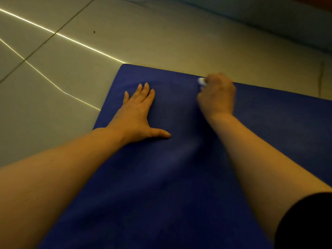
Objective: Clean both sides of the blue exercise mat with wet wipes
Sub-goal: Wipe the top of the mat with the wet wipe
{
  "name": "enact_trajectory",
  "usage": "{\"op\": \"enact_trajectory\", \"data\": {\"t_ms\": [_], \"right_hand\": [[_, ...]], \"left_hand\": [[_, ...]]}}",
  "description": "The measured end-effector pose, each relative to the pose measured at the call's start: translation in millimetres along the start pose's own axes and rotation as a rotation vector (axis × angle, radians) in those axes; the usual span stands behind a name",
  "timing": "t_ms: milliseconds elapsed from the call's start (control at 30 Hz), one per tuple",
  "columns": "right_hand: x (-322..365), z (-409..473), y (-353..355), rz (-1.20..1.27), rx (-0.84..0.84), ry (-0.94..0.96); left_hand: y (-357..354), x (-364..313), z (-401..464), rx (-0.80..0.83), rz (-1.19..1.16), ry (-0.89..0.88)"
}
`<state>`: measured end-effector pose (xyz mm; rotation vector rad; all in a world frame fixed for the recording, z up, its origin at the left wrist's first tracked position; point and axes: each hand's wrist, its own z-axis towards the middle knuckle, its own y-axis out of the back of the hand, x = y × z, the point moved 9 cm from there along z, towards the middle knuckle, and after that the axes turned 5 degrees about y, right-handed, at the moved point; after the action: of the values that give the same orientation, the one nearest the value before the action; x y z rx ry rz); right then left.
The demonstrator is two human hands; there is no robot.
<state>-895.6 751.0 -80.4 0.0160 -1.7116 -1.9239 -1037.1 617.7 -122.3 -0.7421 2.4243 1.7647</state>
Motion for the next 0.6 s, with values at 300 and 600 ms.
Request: {"op": "enact_trajectory", "data": {"t_ms": [300,600], "right_hand": [[94,-41,-28,0.097,0.115,0.205],[9,-42,1,-0.029,-0.054,-0.085]], "left_hand": [[1,0,5,-0.044,-0.03,-0.009],[-4,0,-5,-0.069,0.08,0.041]]}}
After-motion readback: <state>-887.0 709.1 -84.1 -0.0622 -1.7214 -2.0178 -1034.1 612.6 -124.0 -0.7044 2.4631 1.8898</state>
